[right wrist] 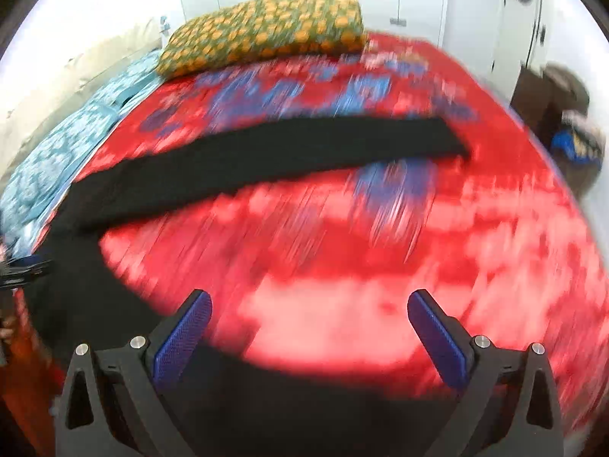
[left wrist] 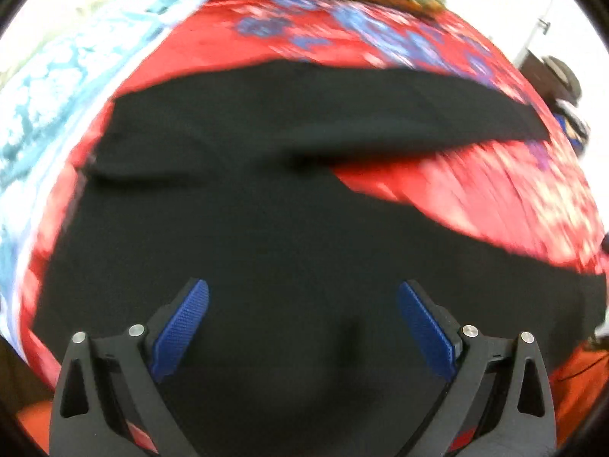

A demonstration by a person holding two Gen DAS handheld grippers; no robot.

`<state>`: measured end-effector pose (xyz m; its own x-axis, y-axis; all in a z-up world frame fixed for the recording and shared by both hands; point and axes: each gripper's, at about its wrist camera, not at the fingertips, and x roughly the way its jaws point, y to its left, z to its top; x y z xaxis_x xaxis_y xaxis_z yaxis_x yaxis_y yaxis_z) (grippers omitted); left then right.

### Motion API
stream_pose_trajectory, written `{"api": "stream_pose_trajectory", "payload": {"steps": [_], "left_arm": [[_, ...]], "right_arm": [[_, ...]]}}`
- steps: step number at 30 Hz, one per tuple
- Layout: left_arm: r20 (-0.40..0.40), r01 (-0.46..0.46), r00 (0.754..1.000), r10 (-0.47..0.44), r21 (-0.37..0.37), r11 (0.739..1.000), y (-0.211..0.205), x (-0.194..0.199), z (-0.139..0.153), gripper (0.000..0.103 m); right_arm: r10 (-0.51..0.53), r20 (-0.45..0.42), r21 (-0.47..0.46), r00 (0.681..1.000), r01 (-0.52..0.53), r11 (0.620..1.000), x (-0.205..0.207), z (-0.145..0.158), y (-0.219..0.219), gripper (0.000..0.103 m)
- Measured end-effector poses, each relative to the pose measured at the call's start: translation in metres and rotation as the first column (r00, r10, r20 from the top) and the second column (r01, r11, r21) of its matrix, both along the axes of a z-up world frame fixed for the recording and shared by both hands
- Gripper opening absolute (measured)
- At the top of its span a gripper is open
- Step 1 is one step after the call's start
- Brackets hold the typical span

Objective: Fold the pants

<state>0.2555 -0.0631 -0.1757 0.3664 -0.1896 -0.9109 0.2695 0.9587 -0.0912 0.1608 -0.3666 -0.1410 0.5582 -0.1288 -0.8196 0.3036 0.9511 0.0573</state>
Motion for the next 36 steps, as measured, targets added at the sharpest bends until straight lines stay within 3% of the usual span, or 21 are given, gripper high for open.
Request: {"api": "stream_pose_trajectory", "payload": {"steps": [2, 5, 7, 9, 11, 14, 20, 36], "left_arm": [[-0.016, 0.027, 1.000, -0.027, 0.004, 1.000, -0.023, -0.021, -0.017, 0.100], [-0.001, 0.049, 0.999, -0.049, 0.088, 0.995, -0.040, -0.040, -0.043, 0.101], [0.067, 0.045, 0.996, -0.050, 0.081, 0.996, -0.039, -0.050, -0.045, 0.102], [0.071, 0.045, 0.996, -0.050, 0.071, 0.996, -0.035, -0.051, -0.047, 0.103], [0.056, 0.045, 0.997, -0.048, 0.058, 0.997, -0.034, -0.049, -0.050, 0.103], [0.060, 0.058, 0.996, -0.061, 0.055, 0.997, -0.037, -0.043, -0.052, 0.103], [0.067, 0.064, 0.995, -0.068, 0.061, 0.996, -0.026, -0.054, -0.053, 0.103], [0.093, 0.089, 0.991, -0.096, 0.074, 0.993, -0.021, -0.061, -0.054, 0.102]], "right_arm": [[-0.010, -0.017, 0.022, 1.000, 0.010, 1.000, -0.033, -0.021, 0.032, 0.102], [-0.035, -0.037, 0.009, 0.999, 0.035, 0.999, -0.060, -0.053, 0.067, 0.102], [-0.022, -0.067, -0.007, 0.998, 0.022, 1.000, -0.061, -0.070, 0.081, 0.102], [-0.003, -0.122, -0.041, 0.993, -0.002, 0.999, -0.059, -0.085, 0.086, 0.102], [-0.006, -0.123, -0.054, 0.992, -0.001, 0.999, -0.063, -0.092, 0.086, 0.103], [-0.041, -0.067, -0.017, 0.997, 0.040, 0.999, -0.073, -0.095, 0.081, 0.103], [-0.038, 0.023, -0.056, 0.999, 0.039, 0.998, -0.084, -0.097, 0.089, 0.103], [-0.043, -0.003, -0.065, 0.999, 0.043, 0.997, -0.073, -0.098, 0.090, 0.103]]}}
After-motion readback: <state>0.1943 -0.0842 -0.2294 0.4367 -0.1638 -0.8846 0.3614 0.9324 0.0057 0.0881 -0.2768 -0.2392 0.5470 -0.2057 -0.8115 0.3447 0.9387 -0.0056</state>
